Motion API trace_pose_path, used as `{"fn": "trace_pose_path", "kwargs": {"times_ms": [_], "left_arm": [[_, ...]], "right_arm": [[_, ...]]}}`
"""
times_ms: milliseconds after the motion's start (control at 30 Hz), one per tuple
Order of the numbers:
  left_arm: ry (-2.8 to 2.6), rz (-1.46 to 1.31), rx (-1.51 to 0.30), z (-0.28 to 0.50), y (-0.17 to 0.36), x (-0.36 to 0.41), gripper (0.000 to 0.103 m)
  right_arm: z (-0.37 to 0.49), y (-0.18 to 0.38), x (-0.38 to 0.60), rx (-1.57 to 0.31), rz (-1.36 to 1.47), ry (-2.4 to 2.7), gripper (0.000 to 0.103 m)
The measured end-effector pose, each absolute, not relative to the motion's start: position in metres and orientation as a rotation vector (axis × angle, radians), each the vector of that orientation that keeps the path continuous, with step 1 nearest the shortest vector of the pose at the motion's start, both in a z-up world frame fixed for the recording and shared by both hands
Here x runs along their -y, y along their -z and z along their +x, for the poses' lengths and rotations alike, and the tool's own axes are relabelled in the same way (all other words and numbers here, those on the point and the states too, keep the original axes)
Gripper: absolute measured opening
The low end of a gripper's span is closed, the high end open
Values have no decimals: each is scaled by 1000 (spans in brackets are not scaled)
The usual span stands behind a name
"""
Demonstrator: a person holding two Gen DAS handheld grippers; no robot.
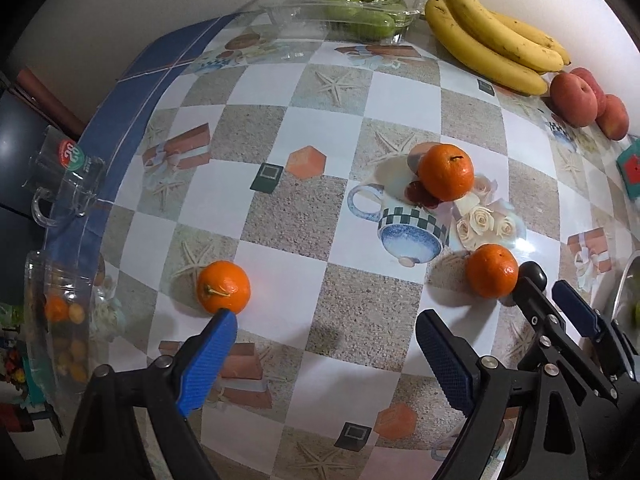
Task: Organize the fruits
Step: 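Grasp the dark plum with the right gripper and lift it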
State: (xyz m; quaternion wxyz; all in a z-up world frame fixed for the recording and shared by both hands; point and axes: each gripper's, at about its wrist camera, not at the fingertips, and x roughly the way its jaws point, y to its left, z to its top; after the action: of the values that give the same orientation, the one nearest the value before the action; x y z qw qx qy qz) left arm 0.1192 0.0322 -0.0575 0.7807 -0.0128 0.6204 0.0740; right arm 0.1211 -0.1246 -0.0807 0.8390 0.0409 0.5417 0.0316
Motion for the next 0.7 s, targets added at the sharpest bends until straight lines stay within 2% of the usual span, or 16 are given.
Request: {"fn": "trace_pose_path", "kwargs": {"times_ms": [367, 700], "left_arm": [[-148, -61, -1354, 119, 61, -33, 93], [-140, -87, -1363, 119, 65, -37, 93]], "right_arm": [[122, 78, 120, -1128, 93, -96, 30], [121, 78, 122, -1120, 107, -94, 29]]}}
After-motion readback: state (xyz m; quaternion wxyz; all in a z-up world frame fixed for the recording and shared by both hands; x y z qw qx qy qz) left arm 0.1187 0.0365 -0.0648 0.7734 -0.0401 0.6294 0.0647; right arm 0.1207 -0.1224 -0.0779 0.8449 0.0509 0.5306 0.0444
